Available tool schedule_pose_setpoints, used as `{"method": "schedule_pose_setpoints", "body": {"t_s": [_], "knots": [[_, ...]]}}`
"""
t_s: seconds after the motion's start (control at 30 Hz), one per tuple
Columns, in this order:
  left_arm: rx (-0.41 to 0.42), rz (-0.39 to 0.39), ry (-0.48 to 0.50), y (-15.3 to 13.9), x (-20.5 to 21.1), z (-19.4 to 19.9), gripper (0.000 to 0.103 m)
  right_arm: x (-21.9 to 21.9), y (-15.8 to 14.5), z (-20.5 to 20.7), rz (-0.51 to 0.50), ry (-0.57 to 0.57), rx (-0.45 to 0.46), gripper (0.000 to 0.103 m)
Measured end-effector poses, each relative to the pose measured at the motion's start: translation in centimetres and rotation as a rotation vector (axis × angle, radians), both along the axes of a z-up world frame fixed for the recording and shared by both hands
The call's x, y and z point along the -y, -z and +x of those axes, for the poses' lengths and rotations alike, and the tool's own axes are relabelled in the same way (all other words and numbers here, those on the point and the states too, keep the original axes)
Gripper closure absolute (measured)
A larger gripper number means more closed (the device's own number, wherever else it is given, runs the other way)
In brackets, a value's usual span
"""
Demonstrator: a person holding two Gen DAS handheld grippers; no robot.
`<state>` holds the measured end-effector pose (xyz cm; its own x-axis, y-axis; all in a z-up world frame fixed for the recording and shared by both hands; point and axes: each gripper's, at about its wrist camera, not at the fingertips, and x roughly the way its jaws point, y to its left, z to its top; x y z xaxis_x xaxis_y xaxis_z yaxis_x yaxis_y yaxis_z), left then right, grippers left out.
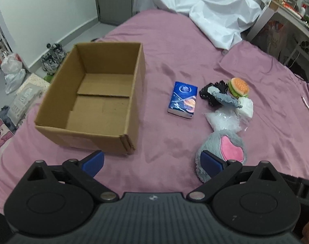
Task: Organize soft objects
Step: 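Move the left tool toward the grey plush with pink paw pads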
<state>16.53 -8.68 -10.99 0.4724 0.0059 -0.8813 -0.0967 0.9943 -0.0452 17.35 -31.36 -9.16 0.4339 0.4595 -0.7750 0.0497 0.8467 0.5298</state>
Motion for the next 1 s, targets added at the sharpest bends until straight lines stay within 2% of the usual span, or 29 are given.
{"method": "schedule_pose_setpoints", "body": {"t_s": [0.2,0.4,0.53,0.7,0.8,1.0], "knots": [[-0.021,-0.012,0.012,1.5,0.8,1.4,0.003,-0.2,1.4,1.2,-0.029,0.016,-0.062,0.037],[-0.025,-0.066,0.000,3.0,0.8,1.9,0.003,-0.9,2.7,2.4,-0.056,0.005,-0.113,0.037],[-0.065,-0.106,-0.020,4.3,0.0,2.2,0.003,-1.6,3.5,3.0,-0.080,-0.016,-0.138,0.037],[-0.111,-0.148,-0.051,5.8,-0.9,2.4,0.003,-2.4,4.1,3.6,-0.095,-0.040,-0.154,0.043],[-0.108,-0.172,-0.045,6.2,-1.0,2.4,0.003,-2.2,4.0,4.1,-0.105,-0.013,-0.145,0.044],[-0.087,-0.240,0.009,6.4,-0.9,2.8,0.003,-0.3,4.0,4.7,-0.043,0.107,-0.146,0.047]]}}
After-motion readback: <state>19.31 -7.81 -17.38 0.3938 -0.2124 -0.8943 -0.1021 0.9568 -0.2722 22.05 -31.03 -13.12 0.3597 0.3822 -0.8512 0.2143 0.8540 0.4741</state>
